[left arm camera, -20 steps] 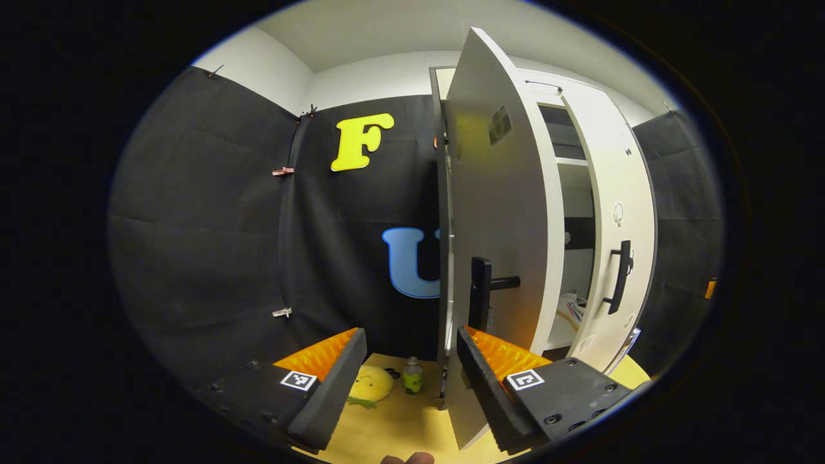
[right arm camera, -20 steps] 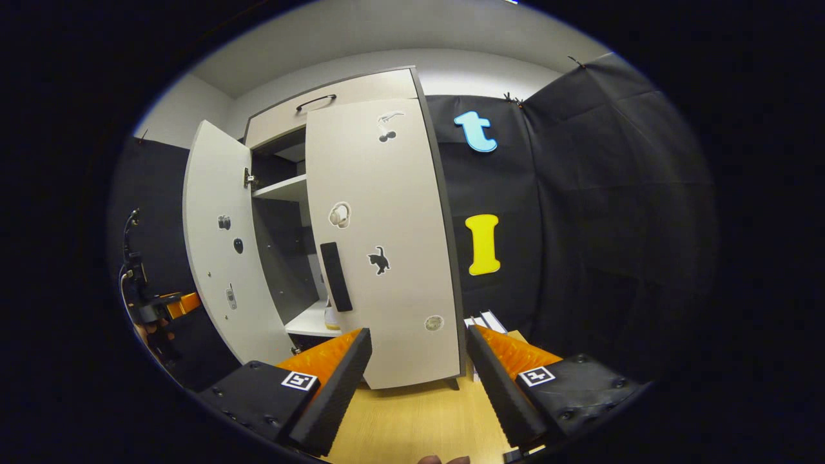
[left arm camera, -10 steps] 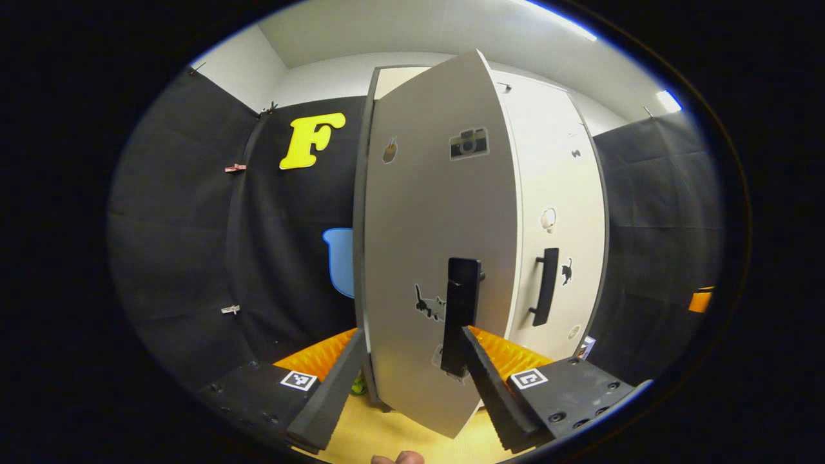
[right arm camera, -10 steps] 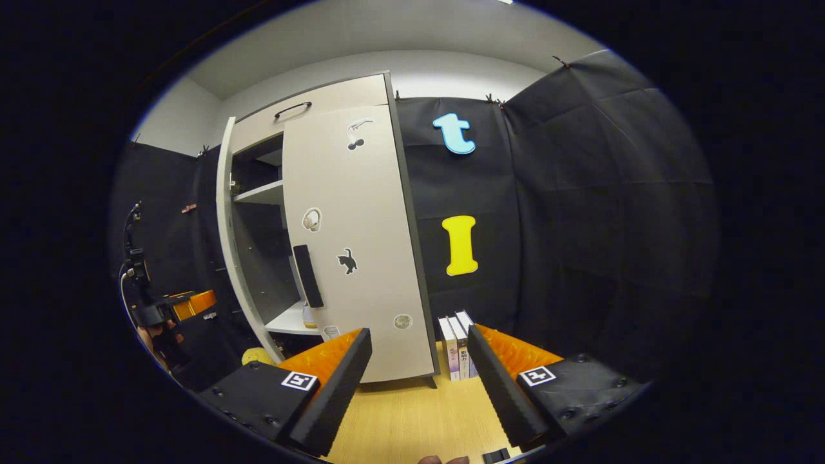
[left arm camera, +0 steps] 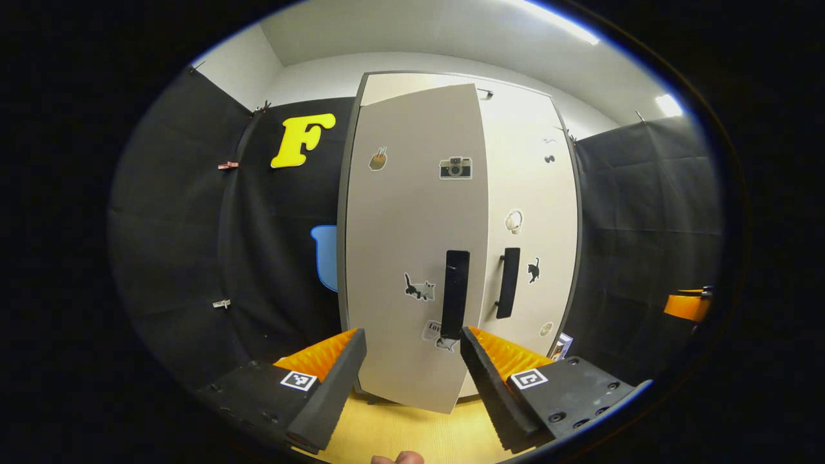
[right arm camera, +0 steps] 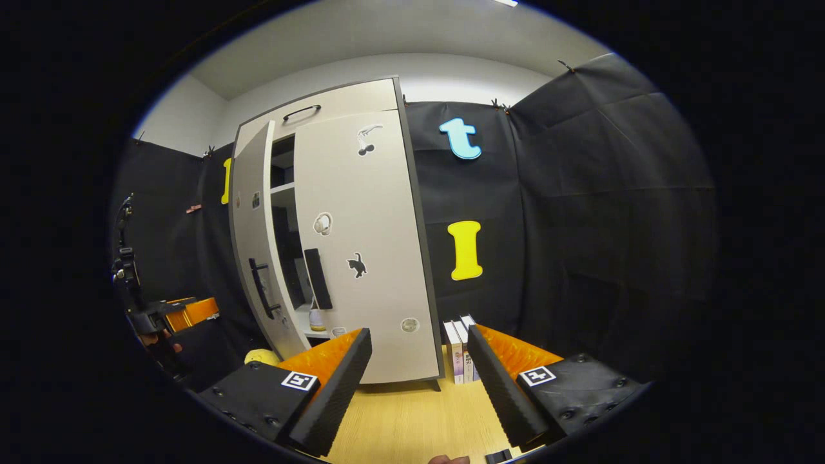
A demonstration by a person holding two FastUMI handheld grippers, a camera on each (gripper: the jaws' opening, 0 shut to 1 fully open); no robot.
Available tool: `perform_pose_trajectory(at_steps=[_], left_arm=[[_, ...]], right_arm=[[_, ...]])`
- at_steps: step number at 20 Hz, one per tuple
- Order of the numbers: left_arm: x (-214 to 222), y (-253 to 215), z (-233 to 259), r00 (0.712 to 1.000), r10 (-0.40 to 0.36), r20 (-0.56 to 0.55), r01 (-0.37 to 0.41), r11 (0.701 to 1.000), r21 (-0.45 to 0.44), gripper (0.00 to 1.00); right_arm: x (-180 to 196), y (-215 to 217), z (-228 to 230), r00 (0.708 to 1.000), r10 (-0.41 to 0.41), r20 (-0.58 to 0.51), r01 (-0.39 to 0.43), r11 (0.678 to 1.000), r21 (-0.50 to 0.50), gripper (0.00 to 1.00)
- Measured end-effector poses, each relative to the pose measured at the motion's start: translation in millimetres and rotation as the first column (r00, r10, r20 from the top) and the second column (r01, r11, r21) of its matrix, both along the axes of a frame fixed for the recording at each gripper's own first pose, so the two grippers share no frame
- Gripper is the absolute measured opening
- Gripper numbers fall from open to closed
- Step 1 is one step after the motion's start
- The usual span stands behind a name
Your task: Grab one shoe with the right hand and put it into the shoe cabinet, grab the other shoe with the left hand and put it into the shoe cabinet; then close the right door with the right hand and the left door with the left hand.
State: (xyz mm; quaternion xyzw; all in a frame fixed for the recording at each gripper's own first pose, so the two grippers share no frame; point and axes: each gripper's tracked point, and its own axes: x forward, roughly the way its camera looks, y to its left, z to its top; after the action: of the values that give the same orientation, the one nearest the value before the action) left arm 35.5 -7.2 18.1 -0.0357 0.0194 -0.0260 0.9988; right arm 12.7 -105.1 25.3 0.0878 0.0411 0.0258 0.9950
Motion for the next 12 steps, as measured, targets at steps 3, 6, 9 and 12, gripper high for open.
perform_pose_trajectory(at_steps=[3, 6, 9, 12], left_arm=[[-14, 3, 2, 1.000, 0.001, 0.007, -0.001, 1.000, 0.012, 0.93], [-25, 5, 1, 1.000, -0.006, 0.010, 0.006, 1.000, 0.011, 0.93], [-36, 4, 5, 1.000, -0.014, 0.023, 0.013, 1.000, 0.011, 0.93], [-43, 2, 8, 0.999, -0.024, 0.037, 0.023, 0.999, 0.025, 0.93]], right_arm=[[-3, 17, 3, 1.000, 0.015, 0.009, -0.015, 1.000, -0.008, 0.98], [-7, 33, 8, 0.999, 0.030, 0.023, -0.029, 0.999, -0.025, 0.98], [-11, 46, 16, 0.998, 0.035, 0.052, -0.033, 0.998, -0.049, 0.98], [-15, 57, 22, 0.997, 0.035, 0.073, -0.030, 0.997, -0.075, 0.98]])
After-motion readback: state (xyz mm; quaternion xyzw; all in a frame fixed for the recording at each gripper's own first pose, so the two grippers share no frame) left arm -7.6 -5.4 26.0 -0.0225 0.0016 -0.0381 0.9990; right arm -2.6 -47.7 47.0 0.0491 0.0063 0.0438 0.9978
